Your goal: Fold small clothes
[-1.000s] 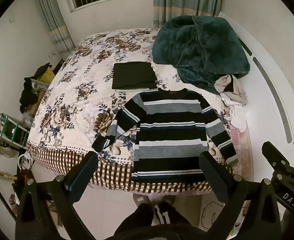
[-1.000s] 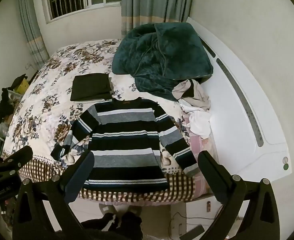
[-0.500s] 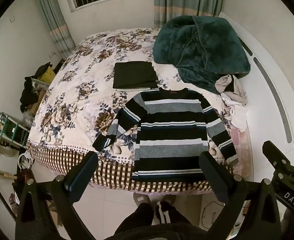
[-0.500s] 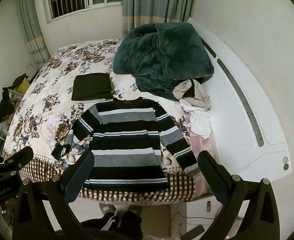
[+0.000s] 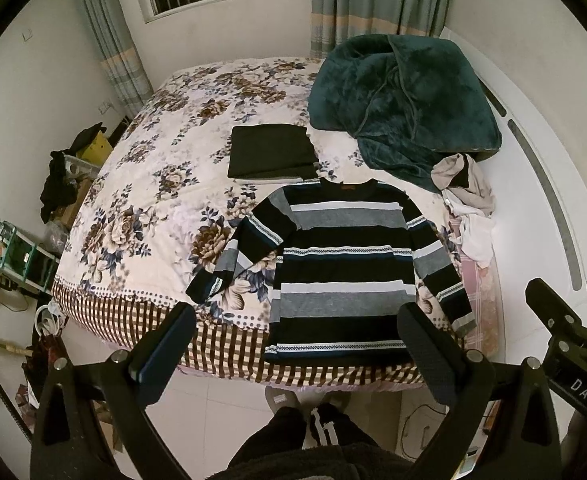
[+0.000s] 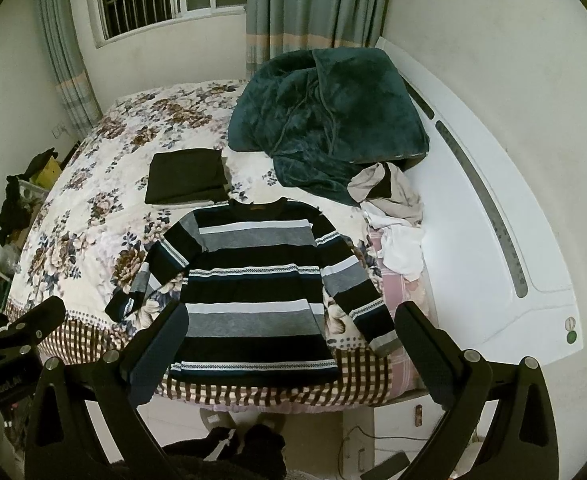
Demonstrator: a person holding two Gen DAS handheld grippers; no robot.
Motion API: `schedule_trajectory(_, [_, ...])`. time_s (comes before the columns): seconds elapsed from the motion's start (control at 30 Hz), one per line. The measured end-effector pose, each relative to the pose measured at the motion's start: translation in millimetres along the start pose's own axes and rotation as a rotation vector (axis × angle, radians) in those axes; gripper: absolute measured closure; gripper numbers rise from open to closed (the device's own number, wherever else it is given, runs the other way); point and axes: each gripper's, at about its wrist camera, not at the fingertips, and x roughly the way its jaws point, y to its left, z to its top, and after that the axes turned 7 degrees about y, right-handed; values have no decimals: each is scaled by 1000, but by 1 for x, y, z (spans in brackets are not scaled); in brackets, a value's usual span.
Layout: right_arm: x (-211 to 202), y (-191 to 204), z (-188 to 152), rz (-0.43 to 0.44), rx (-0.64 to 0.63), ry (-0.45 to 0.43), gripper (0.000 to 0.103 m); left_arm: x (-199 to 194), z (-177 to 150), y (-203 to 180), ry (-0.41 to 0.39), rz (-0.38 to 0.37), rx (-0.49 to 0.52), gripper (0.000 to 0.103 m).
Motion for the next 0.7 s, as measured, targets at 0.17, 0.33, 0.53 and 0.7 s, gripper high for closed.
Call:
schedule_trajectory(0.17, [3,4,8,2,-2,1,0,0,0,1,-1,-2,0,0])
schedule_trajectory(0.33, [2,6,11,4,-2,-1,0,-4,2,11,-5,-6,-6,0])
schedule_trajectory(0.53, [1,8,13,2,0,-2,0,-4,1,10,-5,-8,0,0])
schedule_trajectory(0.7, [-1,9,16,3,-2,-2,0,-5,3,10,-7,-13,0,0])
